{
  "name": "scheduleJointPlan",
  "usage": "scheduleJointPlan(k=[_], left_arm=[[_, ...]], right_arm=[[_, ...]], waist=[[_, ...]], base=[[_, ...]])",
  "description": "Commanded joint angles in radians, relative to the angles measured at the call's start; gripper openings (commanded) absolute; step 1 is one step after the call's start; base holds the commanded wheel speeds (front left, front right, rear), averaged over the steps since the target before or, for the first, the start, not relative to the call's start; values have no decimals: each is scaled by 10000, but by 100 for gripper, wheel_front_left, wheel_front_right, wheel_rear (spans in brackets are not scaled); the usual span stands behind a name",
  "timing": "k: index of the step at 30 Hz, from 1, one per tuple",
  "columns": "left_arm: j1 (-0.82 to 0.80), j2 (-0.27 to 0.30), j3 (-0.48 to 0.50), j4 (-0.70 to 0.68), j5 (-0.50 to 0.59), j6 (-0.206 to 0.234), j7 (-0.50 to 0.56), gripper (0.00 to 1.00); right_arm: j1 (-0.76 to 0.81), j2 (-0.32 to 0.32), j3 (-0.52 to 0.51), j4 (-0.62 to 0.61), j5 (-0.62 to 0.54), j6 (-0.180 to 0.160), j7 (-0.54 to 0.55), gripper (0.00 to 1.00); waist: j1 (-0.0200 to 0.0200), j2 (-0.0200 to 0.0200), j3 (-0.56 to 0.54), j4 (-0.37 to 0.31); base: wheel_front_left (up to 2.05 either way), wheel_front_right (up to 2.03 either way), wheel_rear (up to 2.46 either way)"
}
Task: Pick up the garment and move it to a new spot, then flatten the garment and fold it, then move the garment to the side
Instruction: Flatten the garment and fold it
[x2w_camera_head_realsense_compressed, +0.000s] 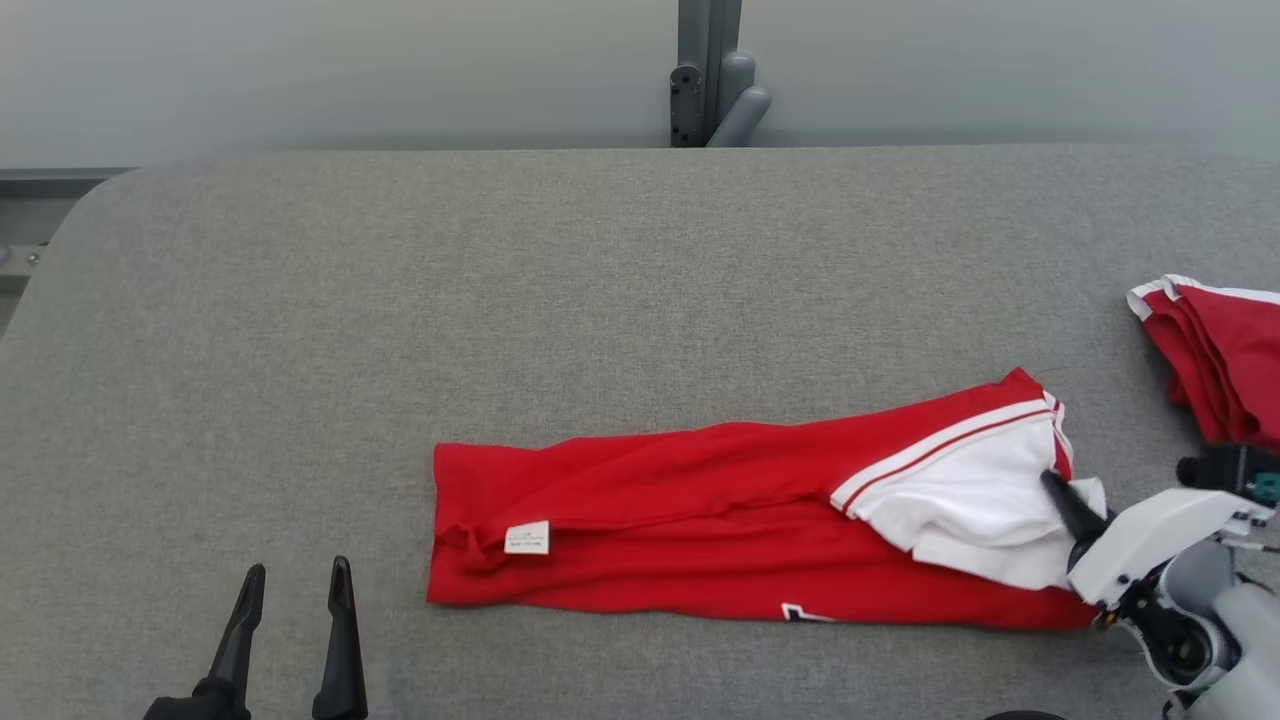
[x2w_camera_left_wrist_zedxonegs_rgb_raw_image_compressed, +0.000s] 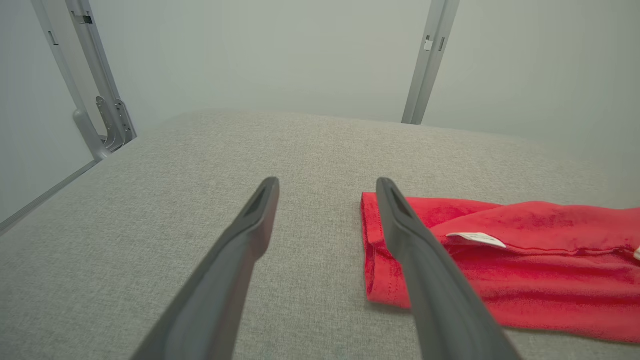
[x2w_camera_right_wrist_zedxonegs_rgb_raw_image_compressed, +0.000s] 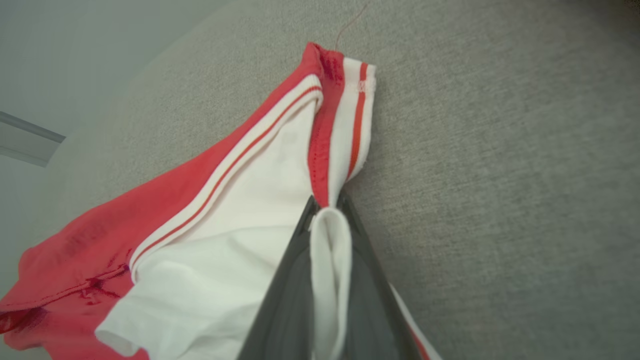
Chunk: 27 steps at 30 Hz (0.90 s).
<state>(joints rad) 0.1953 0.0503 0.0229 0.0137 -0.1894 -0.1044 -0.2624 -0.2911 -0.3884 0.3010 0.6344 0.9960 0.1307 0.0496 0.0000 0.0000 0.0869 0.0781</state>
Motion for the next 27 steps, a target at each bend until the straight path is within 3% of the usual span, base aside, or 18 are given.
scheduleJointPlan(k=[1,9,15,21,27], left_arm=[[60,10,-39,8,-105,82,-28,100],[176,11,-157,-32,-385,263,-28,100],[203,11,-206,-36,-533,357,-28,100],[-6,11,-384,-58,-576,400,-28,100],[-293,12,-470,10,-569,285,-28,100]], right_arm=[[-84,-376,-85,-265,345,-3,73,0],[416,-2579,-926,-1544,1484,-1,245,0],[769,-3359,-1129,-3032,1556,-1,449,0],[857,-3217,-295,-4786,868,-1,1012,0],[439,-2095,1311,-6043,-411,-1,1938,0]], waist=[[0,0,-77,-125],[0,0,-114,-347],[0,0,-86,-463],[0,0,95,-425],[0,0,475,-111]], base=[[0,0,0],[0,0,0],[0,0,0],[0,0,0],[0,0,0]])
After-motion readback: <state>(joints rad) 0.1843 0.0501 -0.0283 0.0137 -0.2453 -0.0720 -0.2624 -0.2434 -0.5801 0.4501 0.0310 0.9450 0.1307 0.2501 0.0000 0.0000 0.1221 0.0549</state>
